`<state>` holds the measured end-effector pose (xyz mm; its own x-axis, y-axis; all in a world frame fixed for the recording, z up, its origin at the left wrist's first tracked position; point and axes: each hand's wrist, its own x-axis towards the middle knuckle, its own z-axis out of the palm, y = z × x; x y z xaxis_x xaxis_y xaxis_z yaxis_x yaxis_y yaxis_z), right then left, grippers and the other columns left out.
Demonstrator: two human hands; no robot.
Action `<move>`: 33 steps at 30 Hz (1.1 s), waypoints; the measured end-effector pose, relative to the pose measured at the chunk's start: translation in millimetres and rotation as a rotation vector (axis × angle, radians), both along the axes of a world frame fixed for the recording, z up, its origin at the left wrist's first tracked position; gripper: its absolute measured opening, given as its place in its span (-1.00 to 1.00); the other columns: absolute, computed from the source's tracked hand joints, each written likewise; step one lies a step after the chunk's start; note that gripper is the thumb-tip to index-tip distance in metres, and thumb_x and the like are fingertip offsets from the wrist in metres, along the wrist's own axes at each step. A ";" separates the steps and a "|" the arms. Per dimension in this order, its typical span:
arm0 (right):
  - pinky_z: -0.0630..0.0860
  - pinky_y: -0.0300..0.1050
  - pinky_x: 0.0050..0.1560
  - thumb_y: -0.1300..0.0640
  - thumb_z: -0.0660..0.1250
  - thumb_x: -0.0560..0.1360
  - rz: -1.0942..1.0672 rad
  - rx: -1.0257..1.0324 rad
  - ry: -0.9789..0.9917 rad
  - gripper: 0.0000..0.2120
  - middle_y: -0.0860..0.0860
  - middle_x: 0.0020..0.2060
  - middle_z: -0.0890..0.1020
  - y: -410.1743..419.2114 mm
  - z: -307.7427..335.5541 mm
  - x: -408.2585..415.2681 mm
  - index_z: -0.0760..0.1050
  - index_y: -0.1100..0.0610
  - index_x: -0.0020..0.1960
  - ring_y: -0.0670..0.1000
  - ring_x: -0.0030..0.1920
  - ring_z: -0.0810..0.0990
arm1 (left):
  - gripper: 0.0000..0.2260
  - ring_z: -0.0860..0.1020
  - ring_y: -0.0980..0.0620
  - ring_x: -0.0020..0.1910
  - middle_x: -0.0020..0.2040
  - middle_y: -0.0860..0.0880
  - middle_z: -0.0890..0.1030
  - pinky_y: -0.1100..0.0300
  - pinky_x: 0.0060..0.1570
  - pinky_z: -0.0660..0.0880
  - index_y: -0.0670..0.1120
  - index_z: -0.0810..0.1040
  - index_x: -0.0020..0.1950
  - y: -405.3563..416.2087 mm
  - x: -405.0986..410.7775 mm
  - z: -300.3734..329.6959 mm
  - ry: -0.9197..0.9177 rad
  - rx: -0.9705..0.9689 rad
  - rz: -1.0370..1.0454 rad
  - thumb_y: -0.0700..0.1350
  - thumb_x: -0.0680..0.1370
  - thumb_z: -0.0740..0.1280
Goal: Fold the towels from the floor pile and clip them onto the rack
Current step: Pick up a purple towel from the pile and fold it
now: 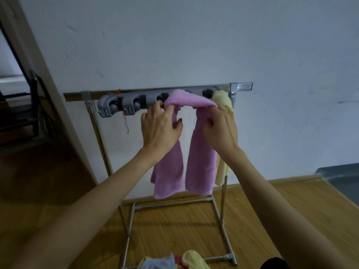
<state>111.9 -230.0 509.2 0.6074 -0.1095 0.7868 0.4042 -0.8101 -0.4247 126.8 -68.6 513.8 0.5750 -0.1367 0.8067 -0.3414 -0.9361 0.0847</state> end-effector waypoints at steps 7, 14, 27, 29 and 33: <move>0.30 -0.17 -0.20 0.31 0.16 0.40 -0.112 0.034 0.138 -0.66 0.00 0.02 0.50 4.3 8.2 22.3 0.43 0.14 0.15 0.01 -0.14 0.43 | -0.55 0.54 -0.26 -0.04 0.09 -0.21 0.49 -0.03 -0.14 0.48 -0.14 0.35 0.32 -32.2 38.2 30.0 0.131 -0.060 -0.160 -0.30 0.46 0.33; 0.24 -0.22 -0.33 0.34 0.17 0.38 -0.112 0.084 0.181 -0.69 0.08 0.06 0.48 -1.6 2.8 39.4 0.41 0.21 0.12 -0.03 -0.24 0.35 | -0.59 0.56 -0.26 -0.10 0.10 -0.22 0.49 -0.02 -0.20 0.44 -0.18 0.37 0.30 -50.0 60.8 39.9 0.142 0.101 -0.154 -0.30 0.47 0.33; 0.16 -0.22 0.10 0.43 0.23 0.38 0.004 0.094 0.254 -0.68 0.17 0.04 0.57 -9.1 -40.4 47.3 0.49 0.33 0.12 0.02 0.13 0.28 | -0.59 0.55 -0.20 -0.05 0.15 -0.17 0.48 0.02 -0.16 0.42 -0.16 0.35 0.32 -52.3 71.9 19.1 0.198 0.341 -0.124 -0.33 0.48 0.27; 0.23 -0.21 0.00 0.43 0.23 0.37 0.016 0.112 0.292 -0.71 0.18 0.00 0.57 -12.6 -48.0 48.9 0.48 0.34 0.08 0.08 0.14 0.37 | -0.60 0.56 -0.18 -0.06 0.14 -0.16 0.48 0.03 -0.16 0.42 -0.14 0.36 0.30 -53.9 77.2 18.1 0.175 0.371 -0.135 -0.30 0.48 0.29; 0.33 -0.13 -0.08 0.41 0.23 0.35 0.018 0.138 0.351 -0.84 0.18 -0.11 0.54 -19.1 -59.1 56.5 0.44 0.28 -0.09 0.15 0.03 0.46 | -0.60 0.57 -0.19 -0.04 0.18 -0.15 0.47 0.02 -0.14 0.44 -0.09 0.36 0.31 -59.4 85.1 21.5 0.206 0.435 -0.141 -0.27 0.49 0.31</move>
